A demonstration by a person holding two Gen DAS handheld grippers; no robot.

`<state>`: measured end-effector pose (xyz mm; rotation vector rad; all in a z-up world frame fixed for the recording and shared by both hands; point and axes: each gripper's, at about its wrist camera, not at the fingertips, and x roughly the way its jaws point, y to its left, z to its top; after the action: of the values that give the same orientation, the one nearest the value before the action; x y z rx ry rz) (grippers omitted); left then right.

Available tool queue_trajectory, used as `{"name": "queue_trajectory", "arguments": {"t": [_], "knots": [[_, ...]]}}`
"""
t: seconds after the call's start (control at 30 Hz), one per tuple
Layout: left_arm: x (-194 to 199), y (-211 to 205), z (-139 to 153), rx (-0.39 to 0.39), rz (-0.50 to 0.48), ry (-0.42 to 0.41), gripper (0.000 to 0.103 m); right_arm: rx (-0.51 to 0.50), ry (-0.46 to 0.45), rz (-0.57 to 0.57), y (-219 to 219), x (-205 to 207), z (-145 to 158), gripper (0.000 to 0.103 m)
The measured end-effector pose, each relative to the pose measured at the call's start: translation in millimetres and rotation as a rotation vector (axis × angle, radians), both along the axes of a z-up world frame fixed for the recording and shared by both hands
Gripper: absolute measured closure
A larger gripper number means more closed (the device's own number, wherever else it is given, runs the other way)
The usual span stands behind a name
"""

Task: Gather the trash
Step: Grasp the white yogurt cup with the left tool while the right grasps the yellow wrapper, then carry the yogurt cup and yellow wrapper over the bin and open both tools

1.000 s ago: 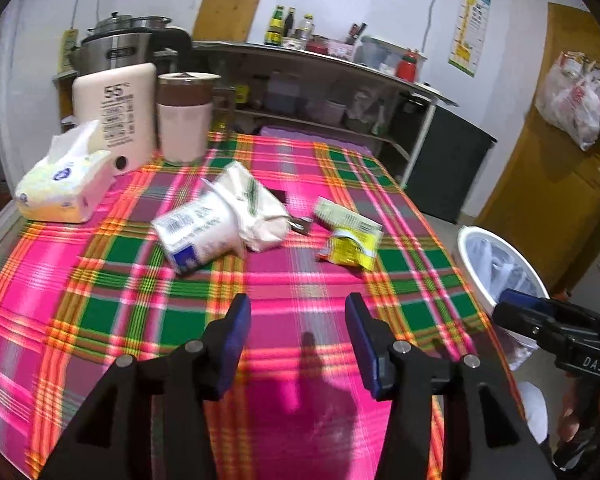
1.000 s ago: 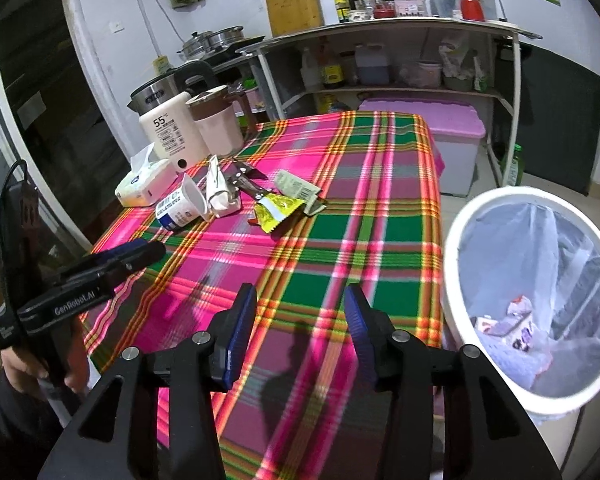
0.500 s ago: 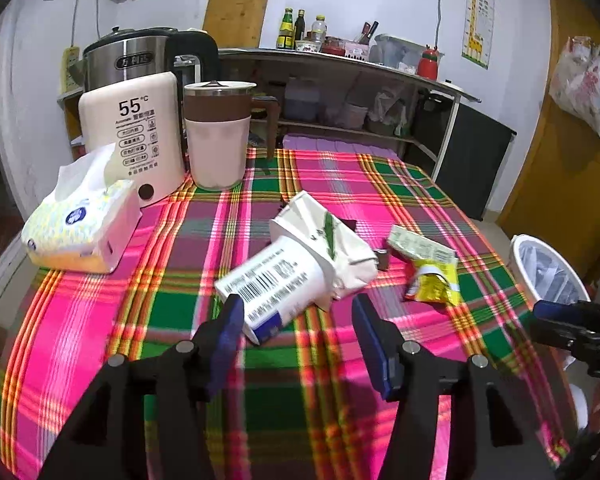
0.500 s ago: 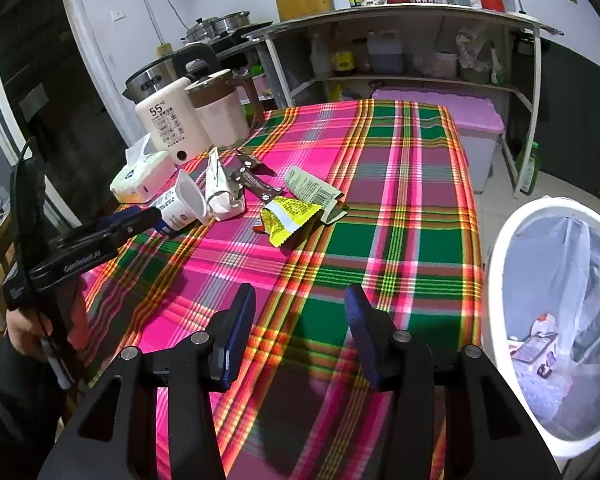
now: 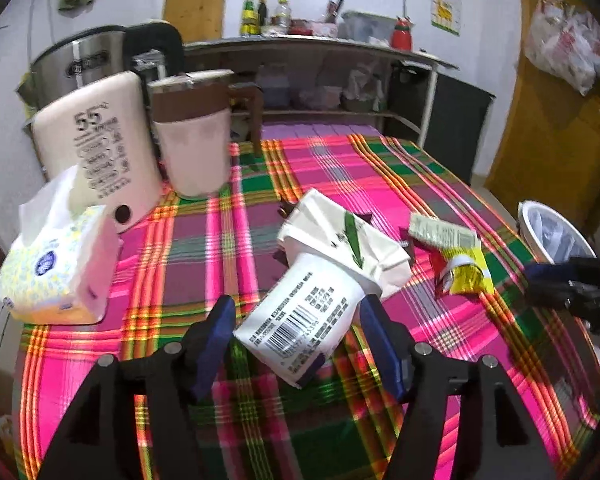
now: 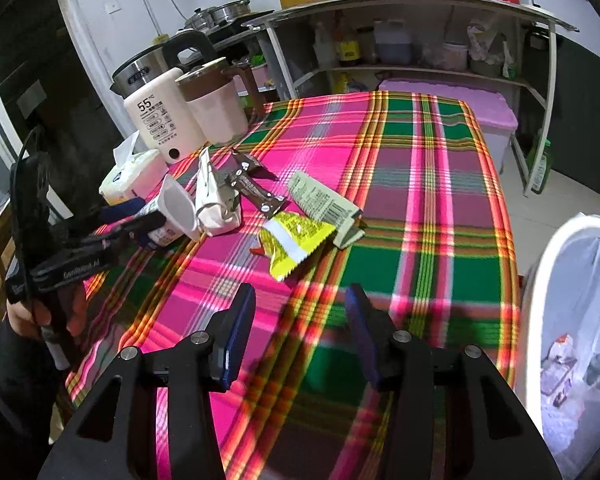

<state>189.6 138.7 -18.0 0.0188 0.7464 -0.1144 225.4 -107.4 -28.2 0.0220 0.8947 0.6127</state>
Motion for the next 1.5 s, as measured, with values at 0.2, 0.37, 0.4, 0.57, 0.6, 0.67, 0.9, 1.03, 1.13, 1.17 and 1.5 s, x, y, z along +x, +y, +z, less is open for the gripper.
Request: {"name": "queue_trajectory", "arguments": {"t": [0.2,0.37,0.4,0.57,0.6,0.67,0.9,1.03,1.13,1.17,1.5], "knots": [[-2,-10,-7,-0.052,-0.057,0.041,0.036,0.063,0.077,-0.010,4,25,-9,0.055],[-3,-17,-6,-0.059,-0.063,0.041,0.036,0.094,0.135,-0.015,12,36,-19,0.055],[-2,-18,-7,-0.061,-0.058,0.042,0.036,0.095,0.138,-0.017,14,38,-20,0.055],[4,-18,-12,-0.092,-0.017,0.073,0.041,0.091,0.141,-0.037,25,48,-23,0.055],[4,-18,-12,-0.098,-0.014,0.077,0.047,0.090,0.142,-0.036,26,50,-23,0.055],[4,-18,-13,-0.107,-0.008,0.079,0.048,0.090,0.141,-0.037,30,51,-22,0.057],[1,-25,-13,-0.126,0.000,0.075,0.053,0.086,0.131,-0.035,30,49,-24,0.082],[-4,-28,-12,-0.141,0.010,0.064,0.053,0.084,0.108,-0.037,28,43,-20,0.085],[-10,-30,-10,-0.156,0.025,0.050,0.054,0.094,0.095,-0.038,22,36,-16,0.085],[-13,-31,-9,-0.159,0.030,0.045,0.054,0.095,0.090,-0.039,21,33,-15,0.085],[-43,-57,-1,-0.171,0.037,0.018,0.054,0.092,0.030,-0.049,-7,-5,4,0.085]]}}
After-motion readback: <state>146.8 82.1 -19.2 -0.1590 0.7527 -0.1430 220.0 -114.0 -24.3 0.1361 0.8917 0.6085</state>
